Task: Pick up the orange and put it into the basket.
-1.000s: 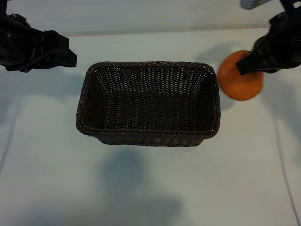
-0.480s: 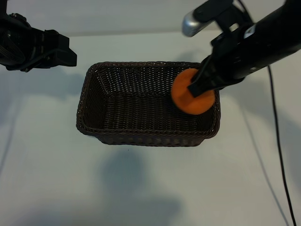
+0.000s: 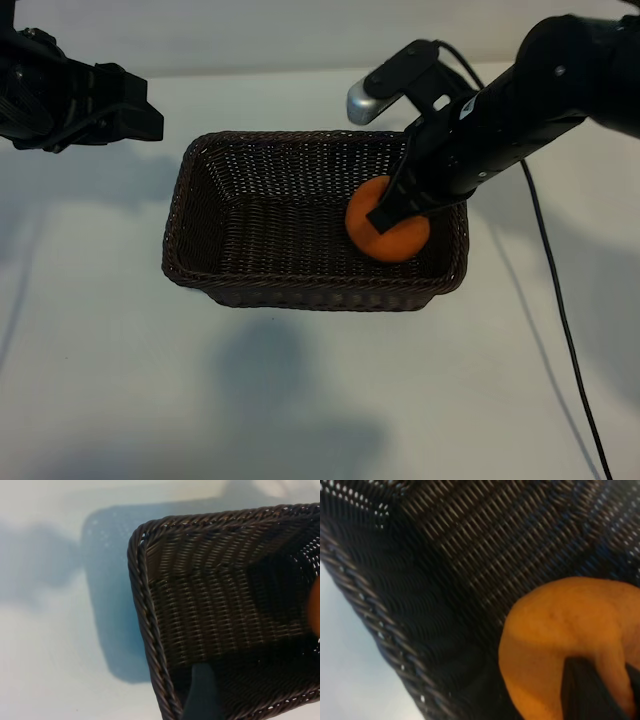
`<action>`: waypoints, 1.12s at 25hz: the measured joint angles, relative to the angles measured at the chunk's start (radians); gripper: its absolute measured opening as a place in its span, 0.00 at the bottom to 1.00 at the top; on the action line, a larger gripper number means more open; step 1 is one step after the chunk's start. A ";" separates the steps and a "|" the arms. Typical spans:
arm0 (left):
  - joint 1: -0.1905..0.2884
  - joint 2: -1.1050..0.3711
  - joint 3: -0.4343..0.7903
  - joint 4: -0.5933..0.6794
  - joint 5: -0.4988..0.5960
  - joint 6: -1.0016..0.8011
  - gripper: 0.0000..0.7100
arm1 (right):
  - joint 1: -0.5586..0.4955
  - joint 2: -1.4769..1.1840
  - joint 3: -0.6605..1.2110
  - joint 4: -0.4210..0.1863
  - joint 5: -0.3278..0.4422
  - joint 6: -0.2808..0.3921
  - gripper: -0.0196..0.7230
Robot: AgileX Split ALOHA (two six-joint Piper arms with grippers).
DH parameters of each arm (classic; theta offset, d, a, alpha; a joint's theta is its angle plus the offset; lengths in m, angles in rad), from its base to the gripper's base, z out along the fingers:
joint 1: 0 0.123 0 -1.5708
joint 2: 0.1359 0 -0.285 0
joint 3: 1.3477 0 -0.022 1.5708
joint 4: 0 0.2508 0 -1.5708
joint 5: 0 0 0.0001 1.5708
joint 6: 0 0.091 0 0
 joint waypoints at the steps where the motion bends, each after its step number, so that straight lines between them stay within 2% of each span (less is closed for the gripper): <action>1: 0.000 0.000 0.000 0.000 0.000 0.000 0.83 | 0.000 0.013 0.000 0.016 -0.005 -0.016 0.15; 5: 0.000 0.000 0.000 0.000 0.000 0.000 0.83 | 0.000 0.050 0.000 0.090 -0.022 -0.048 0.15; 7: 0.000 0.000 0.000 0.000 0.000 0.000 0.83 | 0.000 0.055 0.000 0.113 -0.034 -0.052 0.19; 10: 0.000 0.000 0.000 0.000 0.000 0.000 0.83 | 0.000 0.054 0.000 0.124 -0.042 -0.056 0.38; 13: 0.000 0.000 0.000 0.000 0.000 0.000 0.83 | 0.000 0.054 0.000 0.127 -0.041 -0.056 0.69; 15: 0.000 0.000 0.000 0.000 0.000 0.000 0.83 | 0.000 0.053 -0.002 0.130 -0.041 -0.055 0.85; 17: 0.000 0.000 0.000 0.000 0.000 0.000 0.83 | 0.000 0.049 -0.002 0.131 -0.040 -0.042 0.94; 19: 0.000 0.000 0.000 0.000 0.000 0.000 0.83 | 0.000 0.038 -0.002 0.131 -0.033 -0.031 0.97; 23: 0.000 0.000 0.000 0.000 0.000 0.000 0.83 | 0.000 -0.015 -0.002 0.117 -0.016 -0.006 0.94; 28: 0.000 0.000 0.000 0.000 0.000 0.000 0.83 | 0.000 -0.108 -0.002 0.035 0.039 0.061 0.87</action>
